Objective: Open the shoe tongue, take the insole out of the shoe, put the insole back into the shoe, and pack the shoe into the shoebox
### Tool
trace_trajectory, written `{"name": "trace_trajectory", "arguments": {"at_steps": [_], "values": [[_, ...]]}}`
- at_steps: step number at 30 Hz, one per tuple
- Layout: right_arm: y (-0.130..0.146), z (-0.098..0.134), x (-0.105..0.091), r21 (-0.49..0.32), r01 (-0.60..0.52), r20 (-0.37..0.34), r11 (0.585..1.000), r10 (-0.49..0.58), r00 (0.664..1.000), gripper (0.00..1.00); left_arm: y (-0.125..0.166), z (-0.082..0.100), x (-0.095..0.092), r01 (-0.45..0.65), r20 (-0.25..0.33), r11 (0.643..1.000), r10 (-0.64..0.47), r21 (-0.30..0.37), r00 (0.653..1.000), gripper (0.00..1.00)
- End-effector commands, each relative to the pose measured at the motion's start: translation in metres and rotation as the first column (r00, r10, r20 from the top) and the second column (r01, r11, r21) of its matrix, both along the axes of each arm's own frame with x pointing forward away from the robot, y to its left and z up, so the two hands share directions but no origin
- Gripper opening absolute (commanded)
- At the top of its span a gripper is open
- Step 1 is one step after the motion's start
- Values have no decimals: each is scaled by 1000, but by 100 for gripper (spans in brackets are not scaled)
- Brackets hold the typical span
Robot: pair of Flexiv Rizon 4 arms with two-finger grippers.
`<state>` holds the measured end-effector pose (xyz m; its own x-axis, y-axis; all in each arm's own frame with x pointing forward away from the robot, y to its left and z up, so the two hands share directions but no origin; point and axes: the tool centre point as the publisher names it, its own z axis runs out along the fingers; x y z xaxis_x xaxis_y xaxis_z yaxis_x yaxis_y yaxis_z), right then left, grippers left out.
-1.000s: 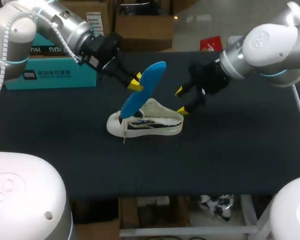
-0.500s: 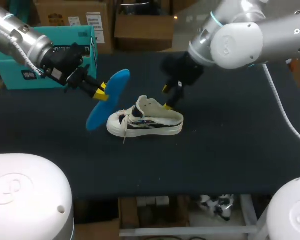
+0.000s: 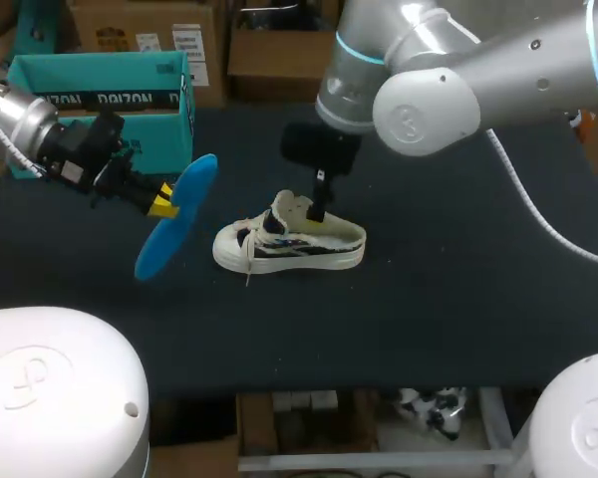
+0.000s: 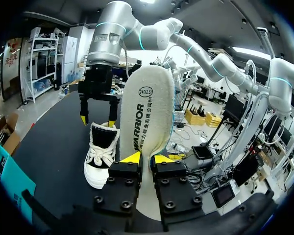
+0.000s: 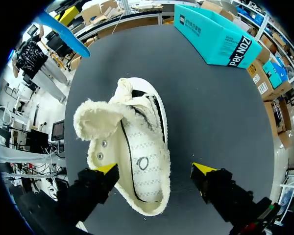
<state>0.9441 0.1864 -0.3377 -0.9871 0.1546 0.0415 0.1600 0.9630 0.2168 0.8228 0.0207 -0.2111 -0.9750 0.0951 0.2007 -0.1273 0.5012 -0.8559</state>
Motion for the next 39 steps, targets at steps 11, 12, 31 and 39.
{"name": "trace_trajectory", "arguments": {"at_steps": [11, 12, 31, 39], "values": [[10, -15, 8, -199, -17, -23, 980, 12, 1000, 30, 19, -19, 0, -62, -26, 998, 62, 15, 998, 0], [11, -16, 8, -204, -17, -23, 979, 13, 1000, 24, 19, -20, 0, -65, -29, 998, 66, 16, 997, 0], [13, -19, 1, -246, 23, -41, 969, -34, 999, 0, 22, -25, 9, -64, -44, 998, 65, 15, 997, 0], [12, -7, -9, -221, 112, -9, 969, -117, 993, 0, 11, -21, 20, -4, -27, 1000, 4, 12, 1000, 0]]}}
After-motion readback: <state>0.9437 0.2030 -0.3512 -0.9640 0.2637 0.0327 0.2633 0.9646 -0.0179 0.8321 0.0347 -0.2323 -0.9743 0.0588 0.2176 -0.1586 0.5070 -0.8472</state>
